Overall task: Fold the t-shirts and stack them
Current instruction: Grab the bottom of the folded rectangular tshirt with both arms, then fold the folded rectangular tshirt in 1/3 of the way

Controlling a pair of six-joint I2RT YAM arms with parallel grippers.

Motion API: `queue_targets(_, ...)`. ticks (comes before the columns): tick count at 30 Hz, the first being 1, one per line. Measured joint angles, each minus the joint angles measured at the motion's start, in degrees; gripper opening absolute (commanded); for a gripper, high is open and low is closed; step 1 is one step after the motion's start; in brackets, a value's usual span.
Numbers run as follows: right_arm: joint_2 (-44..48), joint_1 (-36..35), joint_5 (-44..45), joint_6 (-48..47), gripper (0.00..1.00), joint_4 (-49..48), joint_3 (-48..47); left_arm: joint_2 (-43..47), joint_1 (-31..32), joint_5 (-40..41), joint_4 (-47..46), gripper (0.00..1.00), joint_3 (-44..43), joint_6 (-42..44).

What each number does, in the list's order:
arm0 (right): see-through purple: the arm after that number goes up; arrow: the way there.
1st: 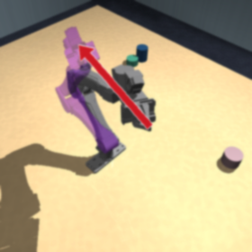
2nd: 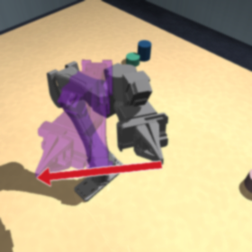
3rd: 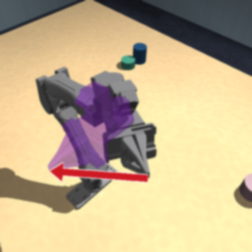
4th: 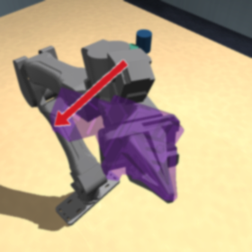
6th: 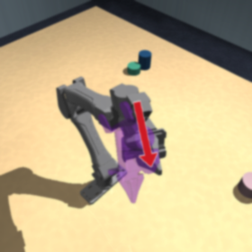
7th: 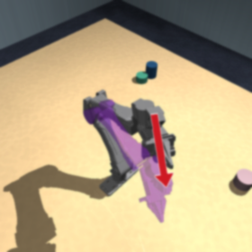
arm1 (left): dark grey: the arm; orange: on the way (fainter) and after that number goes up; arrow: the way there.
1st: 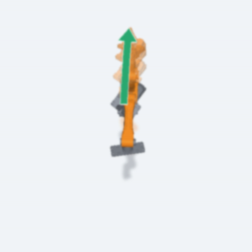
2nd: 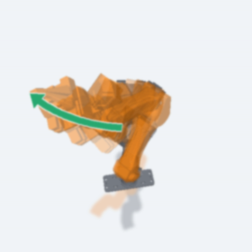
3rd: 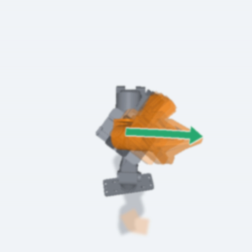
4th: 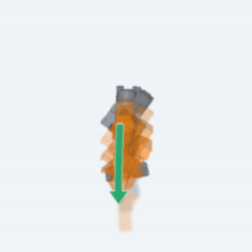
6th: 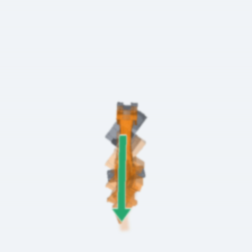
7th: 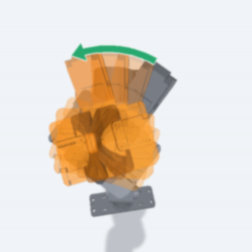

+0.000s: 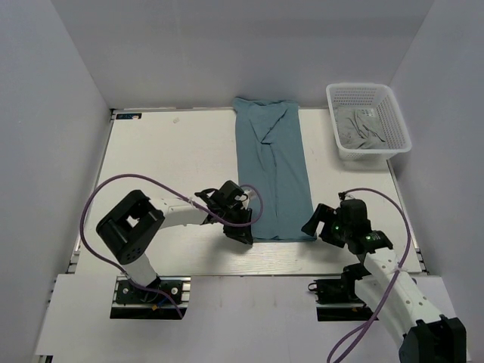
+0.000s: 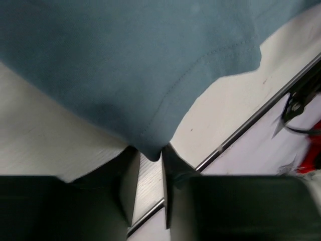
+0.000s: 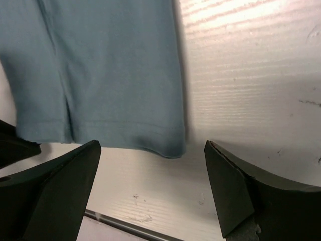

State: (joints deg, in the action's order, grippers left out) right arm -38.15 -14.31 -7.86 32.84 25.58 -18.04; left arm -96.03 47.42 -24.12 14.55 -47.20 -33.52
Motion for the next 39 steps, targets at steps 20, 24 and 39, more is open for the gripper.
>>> queue_targets(20, -5.2, 0.0, -3.0, 2.8, 0.0, -3.8, 2.5, 0.8, 0.3, 1.7, 1.0, 0.0, 1.0, -1.6)
queue_targets(24, -4.0, 0.0, -4.9, 2.4, 0.0, -2.1, 2.5, 3.4, 0.4, 3.7, 3.0, 0.0, 2.7, -1.4)
queue_targets(39, 5.0, -2.5, -16.5, -0.9, 0.0, 9.5, 2.7, 13.3, 5.2, 2.1, 15.6, 0.0, 6.7, -0.3)
